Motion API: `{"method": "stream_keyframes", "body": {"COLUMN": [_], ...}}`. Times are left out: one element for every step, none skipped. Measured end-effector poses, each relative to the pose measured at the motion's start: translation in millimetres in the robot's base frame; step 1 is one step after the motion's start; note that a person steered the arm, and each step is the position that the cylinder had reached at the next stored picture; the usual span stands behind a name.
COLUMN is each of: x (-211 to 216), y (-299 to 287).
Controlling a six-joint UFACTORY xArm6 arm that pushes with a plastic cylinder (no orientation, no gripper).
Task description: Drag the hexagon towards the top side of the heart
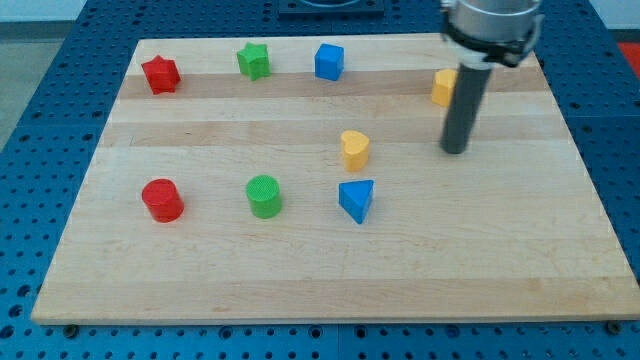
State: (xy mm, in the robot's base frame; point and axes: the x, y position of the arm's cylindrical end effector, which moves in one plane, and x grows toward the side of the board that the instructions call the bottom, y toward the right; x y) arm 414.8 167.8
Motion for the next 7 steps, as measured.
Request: {"method": "stream_keyframes", "body": {"x": [-81.9, -90.4, -107.0, -107.9, -99.9, -81.8, -69.1], "y": [25.6, 25.5, 19.3, -16.6, -55.9, -79.2, -91.1]}}
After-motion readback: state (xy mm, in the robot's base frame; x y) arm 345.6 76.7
